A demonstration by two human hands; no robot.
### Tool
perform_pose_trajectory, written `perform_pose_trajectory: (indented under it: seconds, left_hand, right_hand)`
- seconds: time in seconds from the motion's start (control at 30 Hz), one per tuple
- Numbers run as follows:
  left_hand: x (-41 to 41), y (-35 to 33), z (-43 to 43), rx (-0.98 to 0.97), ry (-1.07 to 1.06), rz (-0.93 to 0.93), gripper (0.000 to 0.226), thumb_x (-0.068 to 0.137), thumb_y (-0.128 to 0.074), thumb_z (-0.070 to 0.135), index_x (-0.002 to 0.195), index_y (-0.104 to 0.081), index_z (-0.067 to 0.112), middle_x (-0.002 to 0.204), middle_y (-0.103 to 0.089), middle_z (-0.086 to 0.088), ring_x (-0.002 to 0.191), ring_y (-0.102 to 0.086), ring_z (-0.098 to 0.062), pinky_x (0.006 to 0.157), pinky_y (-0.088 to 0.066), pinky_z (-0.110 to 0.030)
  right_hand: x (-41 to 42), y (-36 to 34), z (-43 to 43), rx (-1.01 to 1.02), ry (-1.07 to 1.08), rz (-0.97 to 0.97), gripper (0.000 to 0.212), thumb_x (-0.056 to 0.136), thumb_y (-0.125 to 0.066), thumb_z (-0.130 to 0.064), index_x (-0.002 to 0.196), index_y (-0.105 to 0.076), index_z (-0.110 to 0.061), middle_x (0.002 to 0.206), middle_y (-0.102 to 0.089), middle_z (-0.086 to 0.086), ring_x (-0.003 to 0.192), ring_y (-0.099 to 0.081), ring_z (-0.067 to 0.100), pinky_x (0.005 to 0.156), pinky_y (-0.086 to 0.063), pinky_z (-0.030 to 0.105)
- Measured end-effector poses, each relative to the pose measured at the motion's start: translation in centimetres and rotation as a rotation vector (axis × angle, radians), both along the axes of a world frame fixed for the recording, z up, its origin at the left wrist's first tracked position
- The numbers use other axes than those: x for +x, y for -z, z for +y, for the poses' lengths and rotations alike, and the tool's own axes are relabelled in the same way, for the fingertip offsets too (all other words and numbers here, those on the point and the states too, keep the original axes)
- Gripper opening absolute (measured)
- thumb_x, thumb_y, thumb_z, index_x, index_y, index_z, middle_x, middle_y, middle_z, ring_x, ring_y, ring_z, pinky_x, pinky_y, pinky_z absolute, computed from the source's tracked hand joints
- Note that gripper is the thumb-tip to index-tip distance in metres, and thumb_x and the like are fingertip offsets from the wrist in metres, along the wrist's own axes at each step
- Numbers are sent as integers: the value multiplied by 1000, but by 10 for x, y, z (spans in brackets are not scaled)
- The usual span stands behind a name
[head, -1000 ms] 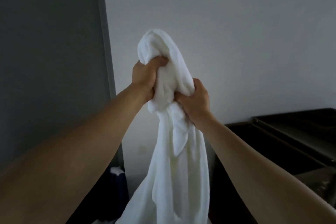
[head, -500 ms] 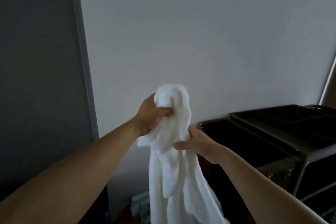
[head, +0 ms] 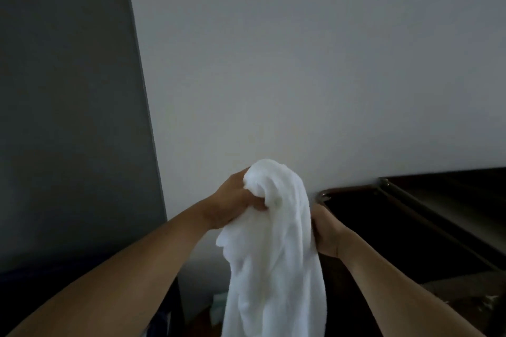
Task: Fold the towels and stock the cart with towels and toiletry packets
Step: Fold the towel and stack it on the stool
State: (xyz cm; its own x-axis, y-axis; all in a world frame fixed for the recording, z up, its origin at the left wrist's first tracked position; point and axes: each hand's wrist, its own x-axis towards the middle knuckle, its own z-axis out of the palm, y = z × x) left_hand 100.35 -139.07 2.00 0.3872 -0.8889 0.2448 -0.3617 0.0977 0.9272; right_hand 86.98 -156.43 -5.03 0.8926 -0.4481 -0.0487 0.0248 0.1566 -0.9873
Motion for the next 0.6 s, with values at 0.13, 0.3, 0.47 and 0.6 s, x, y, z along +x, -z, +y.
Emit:
perform_pose_trajectory:
  seconds: [0.13,0.3,0.47,0.6]
  left_hand:
    - [19,16,13,263,-41,-372,62,77,-81,16,125,-55,44,119,-66,20,110,-62,1,90,-51,-24]
    - [26,51,21,826,85,-454,107,72,-84,23,151,-16,45,149,-38,14,137,-38,-14,103,-38,-26]
    - [11,46,15,596,24,-388,109,74,-85,34,156,-13,39,147,-28,23,140,-28,-4,112,-34,-29]
    - [2,54,9,618,56,-518,54,88,-72,29,139,-53,24,133,-59,6,121,-56,-16,104,-45,-33]
  right_hand:
    - [-3,-23,-19,-89,155,-144,25,82,-78,-14,104,-73,-3,106,-72,25,92,-71,38,81,-59,51]
    - [7,-38,1,-515,41,-31,28,72,-86,-15,96,-73,-8,90,-75,7,83,-71,24,75,-57,38]
    - [19,-31,37,-1105,-203,177,30,70,-87,-28,86,-71,-8,79,-67,6,69,-57,13,63,-48,31]
    - [17,-27,31,-1042,-153,178,33,64,-90,-38,79,-67,-20,72,-63,-10,64,-57,4,57,-45,19]
